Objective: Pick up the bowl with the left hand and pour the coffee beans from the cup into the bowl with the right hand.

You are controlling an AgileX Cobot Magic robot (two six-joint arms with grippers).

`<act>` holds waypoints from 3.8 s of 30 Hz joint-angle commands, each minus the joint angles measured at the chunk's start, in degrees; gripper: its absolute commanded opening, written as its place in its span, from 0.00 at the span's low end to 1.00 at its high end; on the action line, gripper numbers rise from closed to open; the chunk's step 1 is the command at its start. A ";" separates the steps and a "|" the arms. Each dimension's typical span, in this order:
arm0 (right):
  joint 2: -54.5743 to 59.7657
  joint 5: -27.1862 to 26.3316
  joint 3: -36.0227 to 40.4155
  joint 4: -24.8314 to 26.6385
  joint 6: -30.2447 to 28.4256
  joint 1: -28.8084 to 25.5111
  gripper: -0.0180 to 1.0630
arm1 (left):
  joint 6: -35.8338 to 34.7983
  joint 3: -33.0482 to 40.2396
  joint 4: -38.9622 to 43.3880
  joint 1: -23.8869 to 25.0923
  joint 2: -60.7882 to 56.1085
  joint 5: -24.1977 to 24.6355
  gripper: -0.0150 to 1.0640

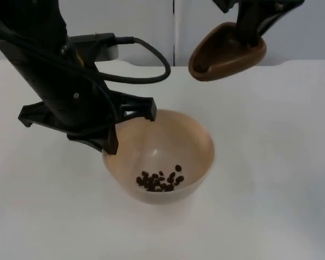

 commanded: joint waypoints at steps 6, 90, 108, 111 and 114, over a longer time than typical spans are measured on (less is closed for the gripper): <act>-0.83 -1.57 -0.37 0.49 -0.37 -2.11 0.02 | 0.10 -0.15 -0.15 -0.24 -0.13 -3.37 0.01; 10.05 -45.60 36.79 4.32 5.99 -14.06 0.09 | 7.26 -0.74 -3.44 6.45 8.52 -8.54 0.91; 0.20 -41.21 36.79 4.09 4.09 -14.06 0.71 | 10.08 -0.74 -3.08 6.45 -11.86 -6.95 0.91; -5.26 -39.56 36.79 4.22 3.35 -14.06 0.71 | 10.21 -0.74 -2.99 6.45 -16.77 -6.95 0.91; -13.76 -37.29 36.79 4.22 3.16 -14.06 0.71 | 10.23 -0.74 -2.33 6.45 -24.76 -6.95 0.91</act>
